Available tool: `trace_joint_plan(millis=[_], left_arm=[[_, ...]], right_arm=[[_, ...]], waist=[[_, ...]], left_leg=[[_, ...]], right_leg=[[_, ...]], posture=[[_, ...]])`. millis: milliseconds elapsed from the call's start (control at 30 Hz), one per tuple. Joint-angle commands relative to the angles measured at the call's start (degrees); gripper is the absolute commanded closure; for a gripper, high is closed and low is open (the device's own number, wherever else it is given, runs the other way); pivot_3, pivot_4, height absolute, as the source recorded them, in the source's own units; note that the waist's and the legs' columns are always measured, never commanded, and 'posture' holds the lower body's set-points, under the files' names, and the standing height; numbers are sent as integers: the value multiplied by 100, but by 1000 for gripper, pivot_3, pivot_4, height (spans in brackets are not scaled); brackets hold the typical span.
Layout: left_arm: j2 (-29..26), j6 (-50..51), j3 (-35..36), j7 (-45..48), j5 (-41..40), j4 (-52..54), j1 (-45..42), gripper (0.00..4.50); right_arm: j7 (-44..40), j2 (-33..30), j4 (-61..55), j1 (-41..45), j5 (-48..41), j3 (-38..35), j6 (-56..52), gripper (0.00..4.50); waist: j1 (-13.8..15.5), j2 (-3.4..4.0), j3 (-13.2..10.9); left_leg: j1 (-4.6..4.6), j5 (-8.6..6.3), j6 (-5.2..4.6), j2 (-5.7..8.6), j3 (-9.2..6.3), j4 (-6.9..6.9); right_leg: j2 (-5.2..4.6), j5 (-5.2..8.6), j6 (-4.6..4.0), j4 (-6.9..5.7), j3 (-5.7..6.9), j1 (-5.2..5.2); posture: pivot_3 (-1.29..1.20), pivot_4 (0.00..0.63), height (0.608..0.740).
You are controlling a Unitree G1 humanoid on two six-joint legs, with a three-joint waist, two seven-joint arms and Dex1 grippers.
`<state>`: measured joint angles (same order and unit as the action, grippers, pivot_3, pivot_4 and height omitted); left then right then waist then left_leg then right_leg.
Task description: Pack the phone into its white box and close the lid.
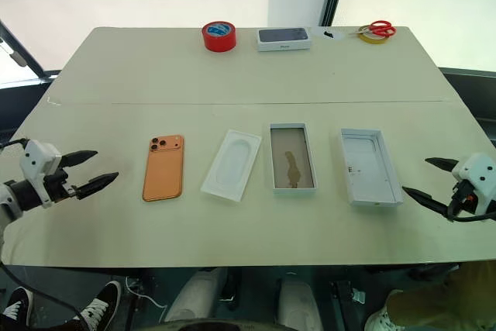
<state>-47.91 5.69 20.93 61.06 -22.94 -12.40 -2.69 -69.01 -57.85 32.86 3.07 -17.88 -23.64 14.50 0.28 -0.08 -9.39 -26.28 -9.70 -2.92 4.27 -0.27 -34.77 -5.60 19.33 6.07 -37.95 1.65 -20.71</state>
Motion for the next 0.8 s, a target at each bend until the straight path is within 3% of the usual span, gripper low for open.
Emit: trace_joint_plan(millis=[33, 800], left_arm=[[-23, 25, 186, -56, -148, 365, 33, 51], [42, 422, -56, -443, -43, 635, -246, 51]], right_arm=[[50, -171, -63, 91, -78, -182, -21, 21], [367, 62, -954, 156, -63, 18, -532, 21]], waist=[[3, 0, 0], [10, 4, -1]], left_leg=[[0, 0, 0, 0, 0, 1], [0, 0, 0, 0, 1, 2]], right_leg=[[0, 0, 0, 0, 0, 0], [1, 0, 0, 0, -1, -2]], posture=[[0, 150, 738], [0, 150, 738]])
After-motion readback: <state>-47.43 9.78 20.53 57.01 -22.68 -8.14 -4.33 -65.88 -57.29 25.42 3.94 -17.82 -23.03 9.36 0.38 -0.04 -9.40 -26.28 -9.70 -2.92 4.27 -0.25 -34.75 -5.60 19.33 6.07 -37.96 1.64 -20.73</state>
